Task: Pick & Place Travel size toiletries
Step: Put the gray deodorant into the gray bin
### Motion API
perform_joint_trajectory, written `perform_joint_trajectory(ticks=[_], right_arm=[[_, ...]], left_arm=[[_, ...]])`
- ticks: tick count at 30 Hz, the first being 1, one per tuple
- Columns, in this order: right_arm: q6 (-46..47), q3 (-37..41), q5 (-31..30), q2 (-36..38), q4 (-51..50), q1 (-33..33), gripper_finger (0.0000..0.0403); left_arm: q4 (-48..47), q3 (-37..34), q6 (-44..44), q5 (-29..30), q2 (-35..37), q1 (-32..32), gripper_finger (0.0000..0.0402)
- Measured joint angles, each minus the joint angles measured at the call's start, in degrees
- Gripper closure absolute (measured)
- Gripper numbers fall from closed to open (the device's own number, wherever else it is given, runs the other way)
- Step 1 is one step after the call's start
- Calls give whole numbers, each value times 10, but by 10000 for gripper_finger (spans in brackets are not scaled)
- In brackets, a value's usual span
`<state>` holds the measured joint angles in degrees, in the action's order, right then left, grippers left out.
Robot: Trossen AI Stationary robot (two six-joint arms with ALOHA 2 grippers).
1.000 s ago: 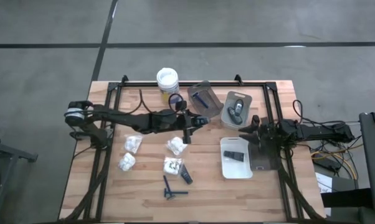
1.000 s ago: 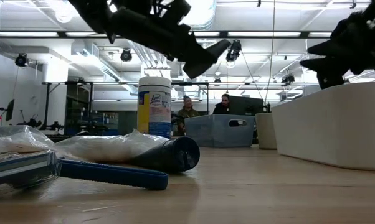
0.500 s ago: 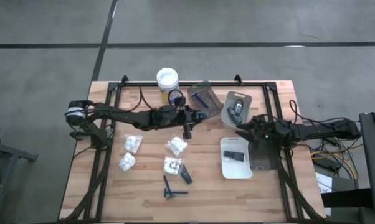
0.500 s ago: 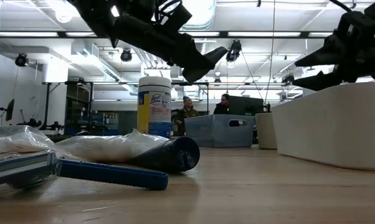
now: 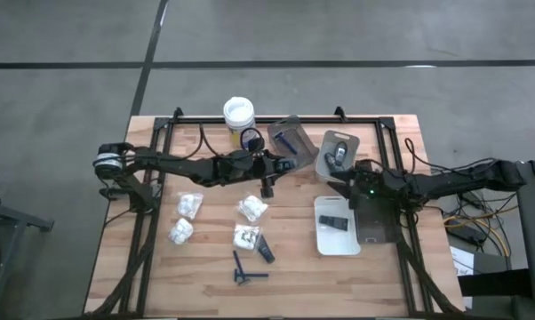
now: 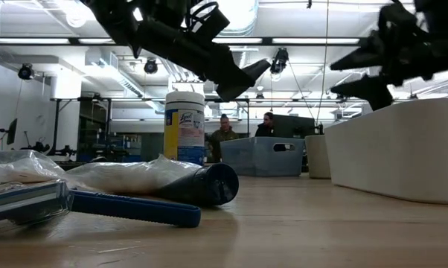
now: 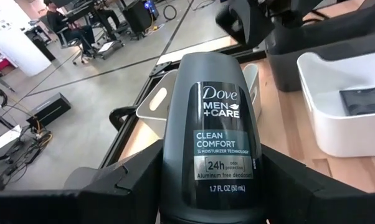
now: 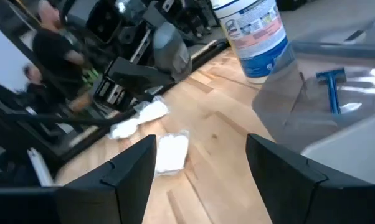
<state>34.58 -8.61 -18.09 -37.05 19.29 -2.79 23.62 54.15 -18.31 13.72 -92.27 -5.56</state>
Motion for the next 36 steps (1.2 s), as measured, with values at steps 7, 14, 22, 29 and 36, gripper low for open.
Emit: perform_joint_trajectory(ticks=[7,14,22,29,36], right_arm=[[-77,-122,0,-141,-49,1,173],[-101,-220,0,-252,-106,24,173],[-141,-268,71,-326,-110,81,143],[-164,-301,97,-371,-94,97,122],[-211,-331,106,-412,-64,103,107]], left_arm=[[-22,0,-20,34,0,0,181],[-58,0,-67,83,0,1,181],[-62,0,-172,88,0,9,181],[-57,-1,-192,86,0,9,181],[-36,-1,-192,78,0,15,181]])
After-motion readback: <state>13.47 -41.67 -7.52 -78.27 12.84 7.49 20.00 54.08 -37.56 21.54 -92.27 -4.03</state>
